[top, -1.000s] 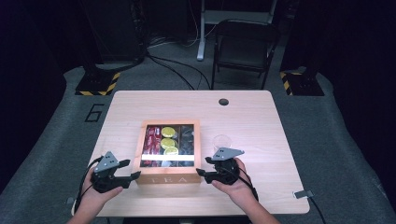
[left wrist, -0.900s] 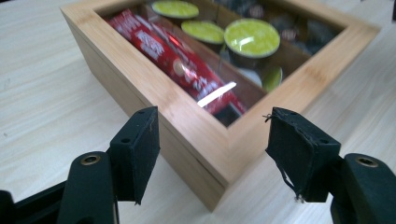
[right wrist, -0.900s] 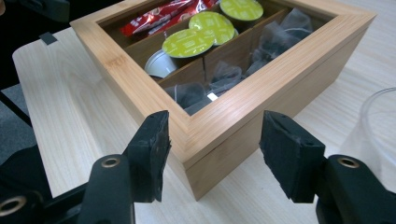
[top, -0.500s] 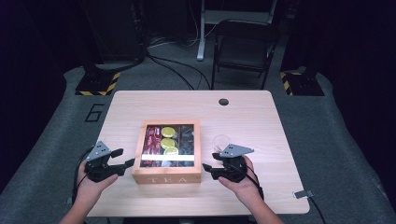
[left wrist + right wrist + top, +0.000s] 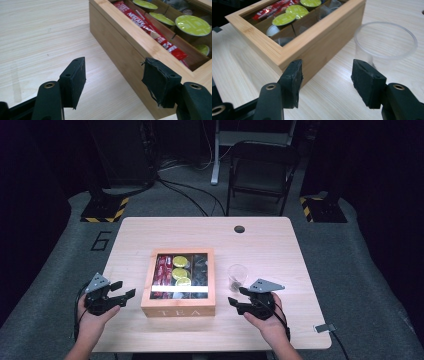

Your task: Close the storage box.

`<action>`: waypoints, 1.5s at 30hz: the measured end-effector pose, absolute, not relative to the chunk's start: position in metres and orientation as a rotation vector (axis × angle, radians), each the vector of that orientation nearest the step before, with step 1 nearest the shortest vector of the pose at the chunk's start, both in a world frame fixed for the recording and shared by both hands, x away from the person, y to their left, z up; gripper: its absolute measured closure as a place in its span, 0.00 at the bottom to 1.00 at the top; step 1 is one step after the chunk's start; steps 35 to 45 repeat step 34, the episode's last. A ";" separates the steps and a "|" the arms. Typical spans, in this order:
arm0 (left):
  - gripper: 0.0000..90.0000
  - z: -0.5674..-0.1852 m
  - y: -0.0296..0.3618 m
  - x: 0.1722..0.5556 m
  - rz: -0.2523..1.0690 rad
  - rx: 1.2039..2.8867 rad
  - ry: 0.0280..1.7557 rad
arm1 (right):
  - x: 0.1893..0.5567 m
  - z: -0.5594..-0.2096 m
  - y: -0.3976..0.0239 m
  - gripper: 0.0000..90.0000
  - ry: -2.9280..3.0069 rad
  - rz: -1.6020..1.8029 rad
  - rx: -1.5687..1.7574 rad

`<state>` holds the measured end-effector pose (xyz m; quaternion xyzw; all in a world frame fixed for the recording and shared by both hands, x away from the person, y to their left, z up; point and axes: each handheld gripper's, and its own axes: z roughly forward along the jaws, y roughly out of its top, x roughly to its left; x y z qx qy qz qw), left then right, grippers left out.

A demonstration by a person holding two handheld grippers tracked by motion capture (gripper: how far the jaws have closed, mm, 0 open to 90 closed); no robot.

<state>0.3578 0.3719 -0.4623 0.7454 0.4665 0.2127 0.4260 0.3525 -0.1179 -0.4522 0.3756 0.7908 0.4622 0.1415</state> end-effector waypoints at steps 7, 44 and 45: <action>0.39 -0.472 0.377 0.362 0.531 1.880 1.199 | 0.351 -0.463 -0.122 0.46 2.275 1.297 1.110; 0.39 -0.487 0.370 0.379 0.490 1.939 1.193 | 0.352 -0.480 -0.129 0.45 2.296 1.261 1.160; 0.39 -0.487 0.370 0.379 0.490 1.939 1.193 | 0.352 -0.480 -0.129 0.45 2.296 1.261 1.160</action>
